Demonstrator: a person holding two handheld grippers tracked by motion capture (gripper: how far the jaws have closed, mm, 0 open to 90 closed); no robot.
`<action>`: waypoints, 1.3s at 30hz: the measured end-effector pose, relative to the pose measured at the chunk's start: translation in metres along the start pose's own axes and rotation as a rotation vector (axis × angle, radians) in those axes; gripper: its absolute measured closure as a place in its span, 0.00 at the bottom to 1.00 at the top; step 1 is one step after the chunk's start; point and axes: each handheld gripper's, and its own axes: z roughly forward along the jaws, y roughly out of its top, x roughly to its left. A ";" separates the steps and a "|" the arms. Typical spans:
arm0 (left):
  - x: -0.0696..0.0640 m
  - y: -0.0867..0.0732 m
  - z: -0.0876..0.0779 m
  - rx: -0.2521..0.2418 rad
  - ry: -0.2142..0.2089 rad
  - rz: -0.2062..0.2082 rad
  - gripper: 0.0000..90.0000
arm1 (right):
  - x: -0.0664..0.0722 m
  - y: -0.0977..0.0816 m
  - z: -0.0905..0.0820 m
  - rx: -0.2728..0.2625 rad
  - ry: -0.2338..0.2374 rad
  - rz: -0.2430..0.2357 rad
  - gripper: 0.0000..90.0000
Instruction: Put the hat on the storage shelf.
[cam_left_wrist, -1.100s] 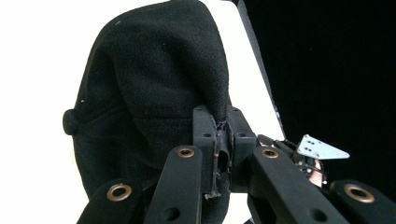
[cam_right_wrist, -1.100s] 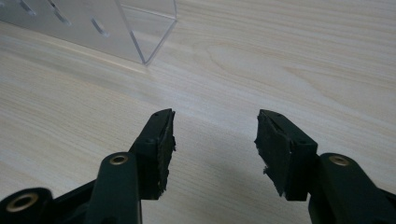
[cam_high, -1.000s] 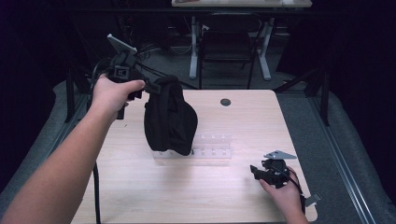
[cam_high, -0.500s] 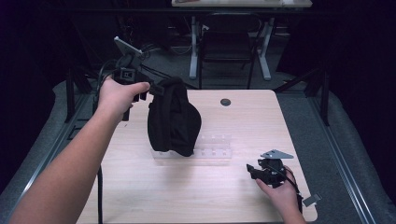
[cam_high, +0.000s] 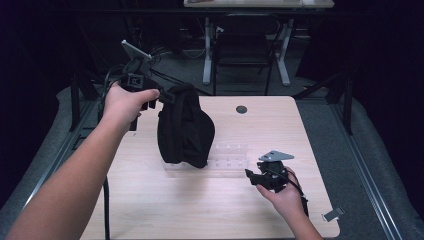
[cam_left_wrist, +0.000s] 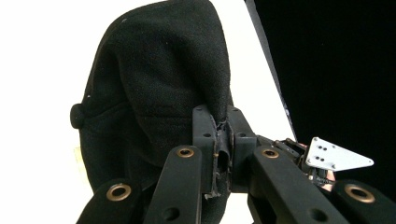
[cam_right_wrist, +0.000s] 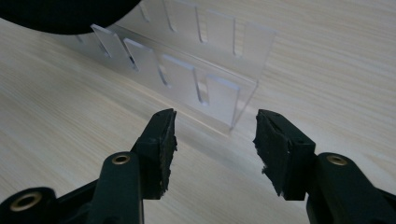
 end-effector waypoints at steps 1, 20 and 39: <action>0.000 0.000 0.000 0.000 0.000 0.000 0.95 | 0.000 0.000 0.000 0.000 0.000 0.000 0.53; 0.001 -0.001 0.000 0.001 0.004 0.007 0.95 | 0.051 0.042 0.028 -0.017 0.075 -0.081 0.53; -0.001 0.000 0.000 -0.002 0.010 0.007 0.95 | 0.095 0.055 0.053 0.012 0.148 -0.147 0.55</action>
